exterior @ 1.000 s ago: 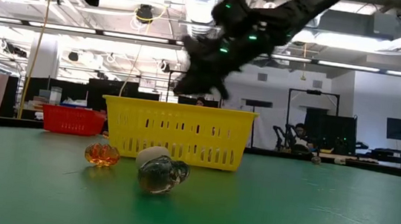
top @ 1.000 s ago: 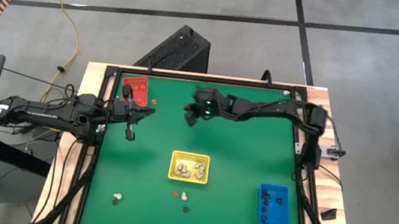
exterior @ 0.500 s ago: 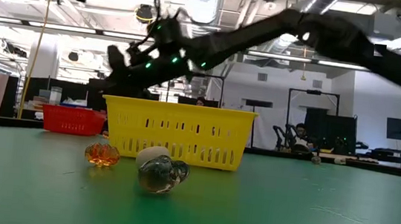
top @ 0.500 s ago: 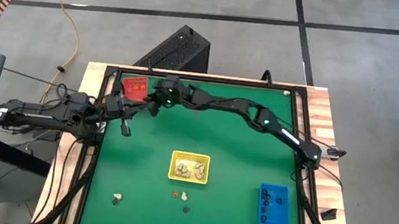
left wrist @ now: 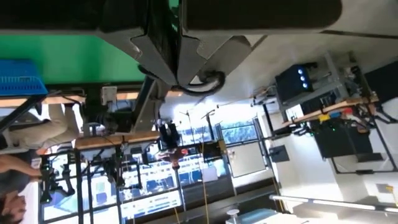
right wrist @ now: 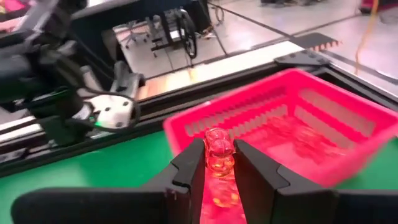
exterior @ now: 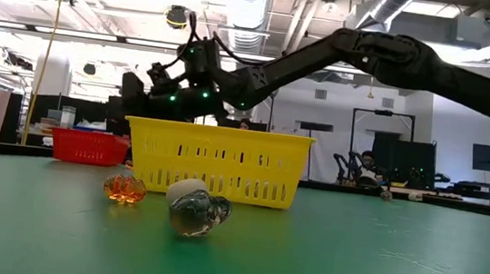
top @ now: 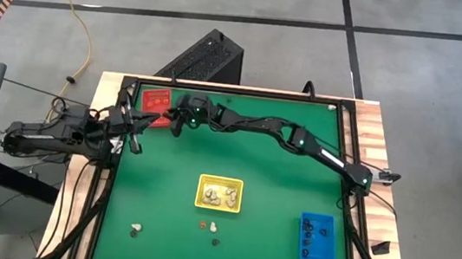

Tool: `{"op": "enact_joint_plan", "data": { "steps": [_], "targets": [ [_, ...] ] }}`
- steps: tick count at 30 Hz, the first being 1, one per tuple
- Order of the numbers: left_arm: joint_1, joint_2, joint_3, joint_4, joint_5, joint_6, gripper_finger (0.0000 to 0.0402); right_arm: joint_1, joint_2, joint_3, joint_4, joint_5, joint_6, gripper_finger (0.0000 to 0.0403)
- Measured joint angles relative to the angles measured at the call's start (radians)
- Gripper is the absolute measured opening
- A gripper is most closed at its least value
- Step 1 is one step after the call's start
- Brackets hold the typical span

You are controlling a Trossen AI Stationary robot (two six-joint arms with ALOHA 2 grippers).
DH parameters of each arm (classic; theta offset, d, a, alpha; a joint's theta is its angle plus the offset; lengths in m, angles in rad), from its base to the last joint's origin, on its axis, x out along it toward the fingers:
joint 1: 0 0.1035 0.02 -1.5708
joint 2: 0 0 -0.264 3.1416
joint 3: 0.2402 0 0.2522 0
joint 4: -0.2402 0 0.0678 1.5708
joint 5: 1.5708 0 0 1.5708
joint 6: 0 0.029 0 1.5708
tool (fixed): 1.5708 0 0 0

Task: Sort Halloween decoration
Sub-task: Put the orange pumpkin toy into the red bin, then put the black skull toy into the blue bin

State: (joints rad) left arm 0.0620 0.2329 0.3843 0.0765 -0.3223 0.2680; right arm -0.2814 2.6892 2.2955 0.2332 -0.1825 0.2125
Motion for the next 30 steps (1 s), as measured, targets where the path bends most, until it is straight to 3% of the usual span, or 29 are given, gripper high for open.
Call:
{"op": "enact_joint_plan", "data": {
  "steps": [13, 22, 30],
  "targets": [
    [0.0, 0.0, 0.0, 0.0, 0.001, -0.001, 0.0, 0.002, 0.0, 0.0, 0.015, -0.002, -0.001, 0.0115],
    [0.0, 0.0, 0.0, 0.0, 0.001, 0.0, 0.0, -0.001, 0.0, 0.0, 0.006, -0.058, -0.002, 0.0115],
    [0.0, 0.0, 0.0, 0.001, 0.002, 0.001, 0.0, 0.0, 0.0, 0.0, 0.014, -0.072, -0.003, 0.018]
  ]
}}
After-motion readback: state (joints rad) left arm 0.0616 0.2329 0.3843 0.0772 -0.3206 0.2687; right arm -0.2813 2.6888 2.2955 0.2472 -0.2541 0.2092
